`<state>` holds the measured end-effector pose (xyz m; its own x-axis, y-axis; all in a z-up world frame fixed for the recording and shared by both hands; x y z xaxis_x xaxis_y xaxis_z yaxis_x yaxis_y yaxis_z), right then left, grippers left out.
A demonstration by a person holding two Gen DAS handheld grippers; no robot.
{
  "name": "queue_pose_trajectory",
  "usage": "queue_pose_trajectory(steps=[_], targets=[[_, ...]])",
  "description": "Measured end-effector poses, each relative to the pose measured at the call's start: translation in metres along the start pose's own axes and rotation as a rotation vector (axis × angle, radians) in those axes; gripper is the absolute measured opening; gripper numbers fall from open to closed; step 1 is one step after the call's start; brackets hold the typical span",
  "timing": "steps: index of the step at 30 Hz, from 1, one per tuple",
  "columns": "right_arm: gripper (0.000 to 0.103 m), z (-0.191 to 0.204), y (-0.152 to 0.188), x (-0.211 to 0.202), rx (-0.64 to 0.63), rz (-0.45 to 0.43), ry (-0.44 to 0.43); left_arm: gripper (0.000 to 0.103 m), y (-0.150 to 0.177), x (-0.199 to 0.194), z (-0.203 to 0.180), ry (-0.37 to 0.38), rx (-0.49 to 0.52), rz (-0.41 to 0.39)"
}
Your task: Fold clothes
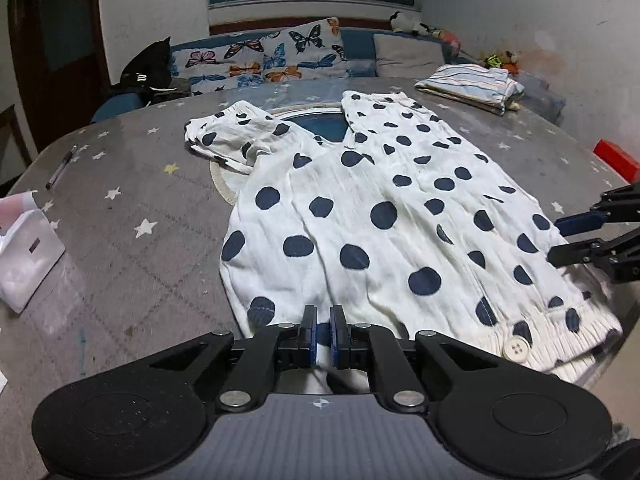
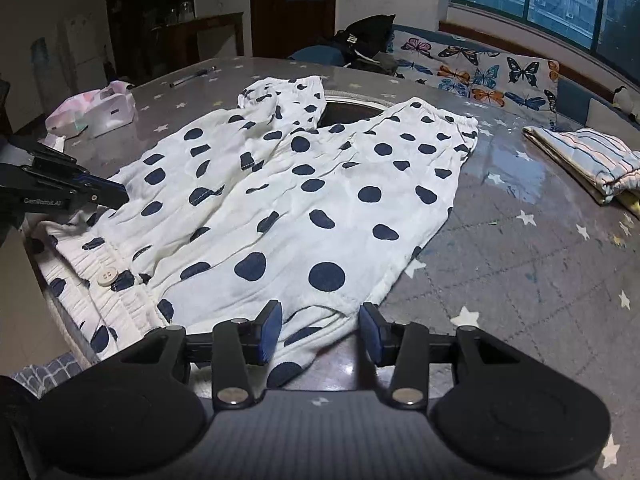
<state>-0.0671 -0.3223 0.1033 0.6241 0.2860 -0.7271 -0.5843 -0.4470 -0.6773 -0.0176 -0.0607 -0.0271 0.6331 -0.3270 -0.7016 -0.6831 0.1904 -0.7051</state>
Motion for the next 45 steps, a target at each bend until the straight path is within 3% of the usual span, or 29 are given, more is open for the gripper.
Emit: queue_pose_trajectory(steps=[8, 15, 19, 23, 33, 38, 41, 44, 45], targets=[[0.043, -0.002, -0.029, 0.001, -0.001, -0.051, -0.013, 0.01, 0.005, -0.01, 0.006, -0.001, -0.003, 0.03], [0.044, -0.011, -0.044, 0.032, 0.03, -0.038, -0.014, 0.012, -0.034, -0.014, 0.02, -0.022, -0.022, -0.022], [0.046, -0.017, -0.047, 0.045, 0.046, -0.037, -0.007, 0.013, -0.06, 0.001, 0.035, -0.063, -0.025, -0.041], [0.051, -0.019, -0.049, 0.052, 0.043, -0.045, 0.001, 0.027, -0.092, 0.02, 0.062, -0.11, -0.055, -0.073], [0.059, -0.019, -0.049, 0.063, 0.063, -0.059, -0.017, 0.032, -0.153, 0.083, 0.152, -0.235, -0.178, -0.1], [0.064, -0.017, -0.049, 0.063, 0.065, -0.071, -0.018, 0.032, -0.163, 0.112, 0.181, -0.243, -0.222, -0.089], [0.066, -0.017, -0.048, 0.063, 0.07, -0.075, -0.02, 0.03, -0.167, 0.125, 0.187, -0.233, -0.228, -0.084], [0.069, -0.016, -0.047, 0.063, 0.063, -0.079, -0.019, 0.009, -0.169, 0.136, 0.187, -0.215, -0.195, -0.065], [0.07, -0.016, -0.047, 0.063, 0.059, -0.08, -0.018, 0.006, -0.169, 0.137, 0.188, -0.218, -0.184, -0.066]])
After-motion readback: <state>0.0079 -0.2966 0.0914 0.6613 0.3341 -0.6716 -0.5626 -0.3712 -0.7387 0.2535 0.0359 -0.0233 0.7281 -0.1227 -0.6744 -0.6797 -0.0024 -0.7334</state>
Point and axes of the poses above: each gripper's, at about its wrist camera, not at the fingertips, and x roughly the way its jaws point, z to its left, y to its underside, the point moved 10 cm from there along x, roughly the way its jaws point, and after that the axes turned 8 degrees about y, right-handed, at the moved point
